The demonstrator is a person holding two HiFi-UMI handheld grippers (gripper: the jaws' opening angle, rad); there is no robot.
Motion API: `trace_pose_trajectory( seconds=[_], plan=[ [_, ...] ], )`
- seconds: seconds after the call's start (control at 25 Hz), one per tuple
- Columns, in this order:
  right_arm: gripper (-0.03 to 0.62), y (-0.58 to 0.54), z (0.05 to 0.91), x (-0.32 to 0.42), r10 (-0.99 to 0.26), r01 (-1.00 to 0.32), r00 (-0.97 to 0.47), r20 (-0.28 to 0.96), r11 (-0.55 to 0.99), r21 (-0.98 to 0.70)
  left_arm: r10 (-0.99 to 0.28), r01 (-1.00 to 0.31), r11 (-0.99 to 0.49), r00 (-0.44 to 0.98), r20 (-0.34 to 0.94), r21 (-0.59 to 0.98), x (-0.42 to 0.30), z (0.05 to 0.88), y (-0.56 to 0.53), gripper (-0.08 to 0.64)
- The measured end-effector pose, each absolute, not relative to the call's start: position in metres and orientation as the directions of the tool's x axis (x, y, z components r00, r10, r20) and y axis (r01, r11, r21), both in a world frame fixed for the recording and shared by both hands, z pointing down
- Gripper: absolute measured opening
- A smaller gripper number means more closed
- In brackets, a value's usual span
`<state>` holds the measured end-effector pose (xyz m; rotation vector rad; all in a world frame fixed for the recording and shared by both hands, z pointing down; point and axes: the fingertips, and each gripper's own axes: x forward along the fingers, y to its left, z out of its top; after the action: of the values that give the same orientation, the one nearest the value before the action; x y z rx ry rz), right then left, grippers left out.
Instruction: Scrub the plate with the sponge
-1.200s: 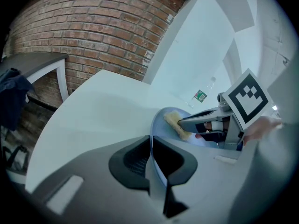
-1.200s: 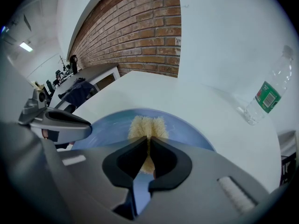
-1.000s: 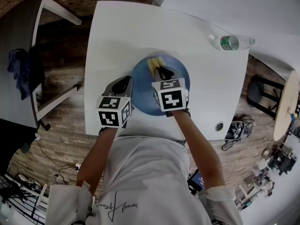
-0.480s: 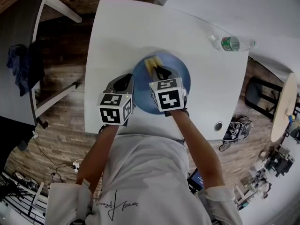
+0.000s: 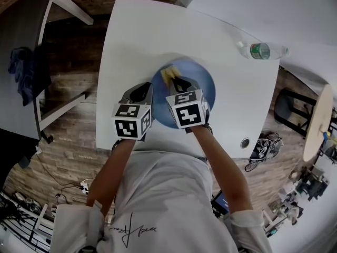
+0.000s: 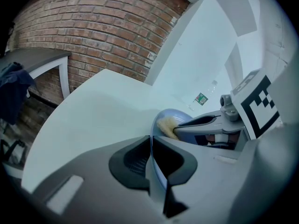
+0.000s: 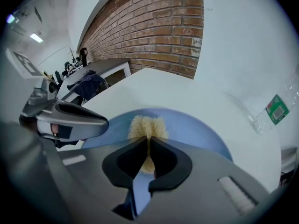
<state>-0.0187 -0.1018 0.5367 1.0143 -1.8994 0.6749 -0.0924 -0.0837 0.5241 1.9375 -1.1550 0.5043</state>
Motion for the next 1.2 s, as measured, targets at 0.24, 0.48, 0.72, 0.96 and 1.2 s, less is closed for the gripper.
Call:
trace_pose_trajectory(
  seconds=[0.24, 0.48, 0.72, 0.96, 1.2],
  plan=[
    [0.029, -0.094, 0.539, -0.028, -0.360, -0.827, -0.322, 0.876, 0.557, -0.075, -0.544, -0.863, -0.250, 0.501, 0.673, 0.440, -0.094, 0.526, -0.084, 0.034],
    [0.029, -0.089, 0.540, -0.032, -0.345, -0.818, -0.327, 0.880, 0.569, -0.081, -0.546, -0.863, -0.247, 0.499, 0.673, 0.440, -0.095, 0.527, -0.084, 0.032],
    [0.029, -0.080, 0.540, -0.040, -0.328, -0.811, -0.337, 0.882, 0.577, -0.095, -0.548, -0.864, -0.243, 0.497, 0.673, 0.440, -0.095, 0.526, -0.084, 0.032],
    [0.029, -0.072, 0.541, -0.046, -0.318, -0.805, -0.348, 0.882, 0.583, -0.107, -0.550, -0.864, -0.240, 0.496, 0.672, 0.442, -0.095, 0.527, -0.084, 0.032],
    [0.029, -0.065, 0.540, -0.049, -0.307, -0.803, -0.354, 0.883, 0.584, -0.119, -0.548, -0.861, -0.239, 0.501, 0.669, 0.449, -0.094, 0.527, -0.085, 0.032]
  ],
)
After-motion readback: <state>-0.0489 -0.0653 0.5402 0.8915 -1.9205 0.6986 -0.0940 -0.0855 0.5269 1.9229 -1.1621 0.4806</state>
